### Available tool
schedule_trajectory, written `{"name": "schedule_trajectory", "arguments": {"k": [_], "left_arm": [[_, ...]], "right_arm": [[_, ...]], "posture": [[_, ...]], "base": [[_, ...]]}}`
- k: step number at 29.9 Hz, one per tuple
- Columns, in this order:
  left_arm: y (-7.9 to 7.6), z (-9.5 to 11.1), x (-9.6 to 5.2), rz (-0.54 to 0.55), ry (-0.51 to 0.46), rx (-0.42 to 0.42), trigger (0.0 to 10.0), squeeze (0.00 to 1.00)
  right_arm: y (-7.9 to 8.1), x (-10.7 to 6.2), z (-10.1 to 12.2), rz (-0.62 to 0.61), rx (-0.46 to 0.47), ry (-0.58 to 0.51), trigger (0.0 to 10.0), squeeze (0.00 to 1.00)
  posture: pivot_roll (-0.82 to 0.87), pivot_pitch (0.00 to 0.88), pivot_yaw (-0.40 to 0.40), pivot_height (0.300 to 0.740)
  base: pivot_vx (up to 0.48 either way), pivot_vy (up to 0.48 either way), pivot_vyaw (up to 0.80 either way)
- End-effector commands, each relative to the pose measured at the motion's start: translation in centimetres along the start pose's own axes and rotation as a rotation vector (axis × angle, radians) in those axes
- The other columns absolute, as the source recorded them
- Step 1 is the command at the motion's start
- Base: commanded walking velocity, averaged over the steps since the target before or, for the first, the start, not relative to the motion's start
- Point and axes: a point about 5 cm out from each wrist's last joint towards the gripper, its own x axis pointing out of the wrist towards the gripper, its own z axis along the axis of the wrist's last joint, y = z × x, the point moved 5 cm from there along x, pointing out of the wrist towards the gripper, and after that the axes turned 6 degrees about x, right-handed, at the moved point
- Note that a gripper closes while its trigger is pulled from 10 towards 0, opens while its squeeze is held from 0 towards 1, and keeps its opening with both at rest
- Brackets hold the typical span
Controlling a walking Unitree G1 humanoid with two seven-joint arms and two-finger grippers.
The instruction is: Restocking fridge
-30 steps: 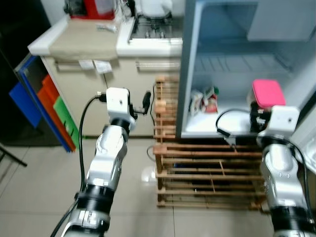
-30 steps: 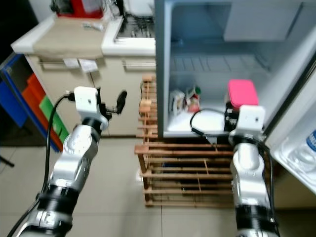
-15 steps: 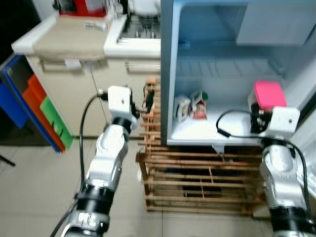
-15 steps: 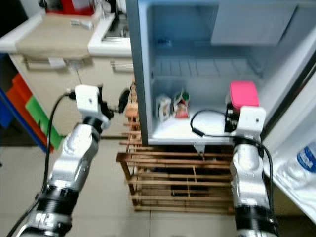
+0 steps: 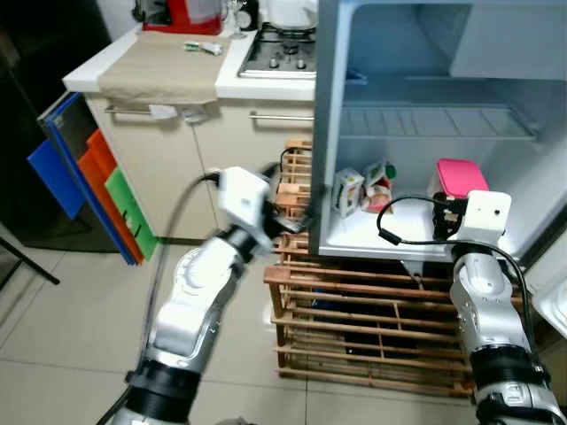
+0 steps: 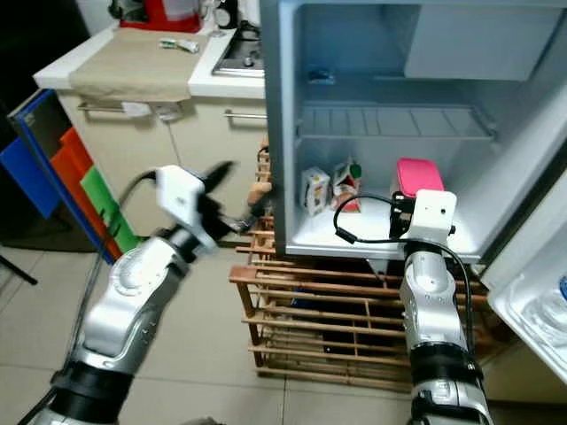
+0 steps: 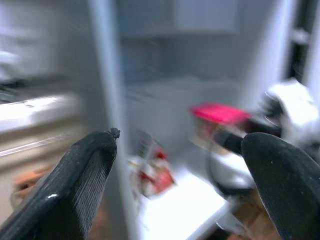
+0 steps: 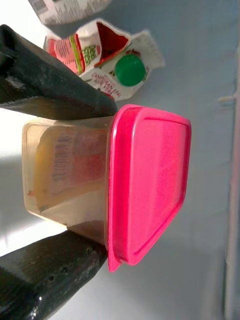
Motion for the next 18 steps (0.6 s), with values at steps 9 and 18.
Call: {"name": "schedule_trajectory", "arguments": {"k": [9, 18], "left_arm": [[1.5, -0.1, -2.5, 0.012, 0.092, 0.039, 10.0, 0.0], [2.1, 0.8, -5.0, 0.033, 0.133, 0.027, 10.0, 0.0]], "right_arm": [[-1.0, 1.4, 0.1, -0.094, 0.008, -0.019, 10.0, 0.0], [0.2, 2.1, 1.6, -0.072, 0.028, -0.092, 10.0, 0.0]], "posture": [[0.06, 0.131, 0.153, 0.74], [0.11, 0.207, 0.207, 0.74]], "base": [[0.0, 0.0, 0.0], [0.0, 0.0, 0.0]]}}
